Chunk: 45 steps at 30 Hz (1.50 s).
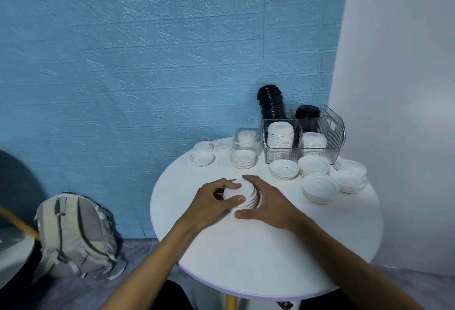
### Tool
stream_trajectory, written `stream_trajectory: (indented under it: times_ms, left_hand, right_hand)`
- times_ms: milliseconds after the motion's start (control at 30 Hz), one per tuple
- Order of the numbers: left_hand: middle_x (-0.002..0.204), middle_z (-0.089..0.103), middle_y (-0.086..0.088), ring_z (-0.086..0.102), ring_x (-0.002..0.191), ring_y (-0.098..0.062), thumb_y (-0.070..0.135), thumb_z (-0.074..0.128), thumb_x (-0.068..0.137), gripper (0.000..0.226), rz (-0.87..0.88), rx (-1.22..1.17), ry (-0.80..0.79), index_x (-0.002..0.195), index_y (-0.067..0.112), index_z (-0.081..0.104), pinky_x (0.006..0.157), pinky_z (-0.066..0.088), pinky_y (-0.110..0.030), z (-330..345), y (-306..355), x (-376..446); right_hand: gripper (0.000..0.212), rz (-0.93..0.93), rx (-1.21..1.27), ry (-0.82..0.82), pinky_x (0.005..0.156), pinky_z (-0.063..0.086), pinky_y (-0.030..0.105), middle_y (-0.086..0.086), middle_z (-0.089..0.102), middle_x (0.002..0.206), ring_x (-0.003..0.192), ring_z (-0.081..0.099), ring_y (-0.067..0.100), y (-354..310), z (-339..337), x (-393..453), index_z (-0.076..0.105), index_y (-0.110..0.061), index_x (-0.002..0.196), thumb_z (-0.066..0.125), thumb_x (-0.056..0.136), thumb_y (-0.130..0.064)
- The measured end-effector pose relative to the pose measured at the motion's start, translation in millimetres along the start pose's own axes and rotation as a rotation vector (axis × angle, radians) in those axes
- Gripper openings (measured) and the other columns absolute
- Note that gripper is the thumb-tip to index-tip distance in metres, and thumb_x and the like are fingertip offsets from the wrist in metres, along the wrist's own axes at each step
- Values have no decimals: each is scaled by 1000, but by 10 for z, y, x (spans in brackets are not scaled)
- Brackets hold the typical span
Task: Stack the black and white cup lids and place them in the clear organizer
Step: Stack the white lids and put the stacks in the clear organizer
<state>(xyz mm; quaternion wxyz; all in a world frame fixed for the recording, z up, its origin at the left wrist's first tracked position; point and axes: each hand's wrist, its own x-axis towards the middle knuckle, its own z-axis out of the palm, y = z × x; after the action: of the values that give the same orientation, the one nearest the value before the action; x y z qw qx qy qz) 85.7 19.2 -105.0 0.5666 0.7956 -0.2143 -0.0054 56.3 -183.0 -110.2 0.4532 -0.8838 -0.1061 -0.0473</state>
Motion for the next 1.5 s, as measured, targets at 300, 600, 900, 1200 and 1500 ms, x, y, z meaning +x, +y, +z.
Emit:
stream_trajectory:
  times_ms: [300, 600, 900, 1200, 1500]
  left_hand:
    - [115, 76, 12, 71, 105, -15, 39, 88, 77, 31, 0, 21, -71, 104, 32, 76, 99, 55, -39, -47, -30, 33]
    - [117, 73, 21, 68, 109, -6, 36, 87, 79, 25, 42, 18, -33, 101, 37, 76, 98, 52, -31, -24, -35, 16]
    - [110, 76, 20, 67, 87, -3, 28, 88, 79, 23, 24, -51, -3, 100, 28, 78, 73, 52, -17, 6, -14, 17]
    - [113, 75, 16, 68, 90, -8, 51, 89, 69, 38, 14, -76, -36, 100, 32, 78, 83, 55, -33, -31, -41, 17]
    - [119, 74, 16, 68, 113, -9, 55, 87, 63, 44, 37, -79, -65, 100, 33, 79, 103, 52, -37, -25, -18, -22]
  right_hand:
    - [62, -14, 49, 34, 104, 50, 35, -29, 68, 113, 110, 63, -2, -79, -67, -51, 58, -67, 103, 93, 54, -54]
    - [94, -77, -170, 204, 111, 30, 19, -22, 44, 144, 129, 41, -5, -136, -417, -280, 43, -30, 149, 84, 69, -60]
    - [91, 184, -623, 708, 103, 32, 46, -4, 61, 136, 127, 50, 25, 308, -984, -485, 56, -30, 134, 58, 61, -85]
    - [85, 414, -742, 553, 107, 17, 47, -4, 54, 145, 140, 30, 26, 307, -895, -529, 50, -32, 139, 59, 72, -84]
    - [91, 318, -526, 528, 108, 27, 45, 1, 62, 137, 132, 45, 27, -2, -770, -403, 55, -31, 141, 69, 66, -81]
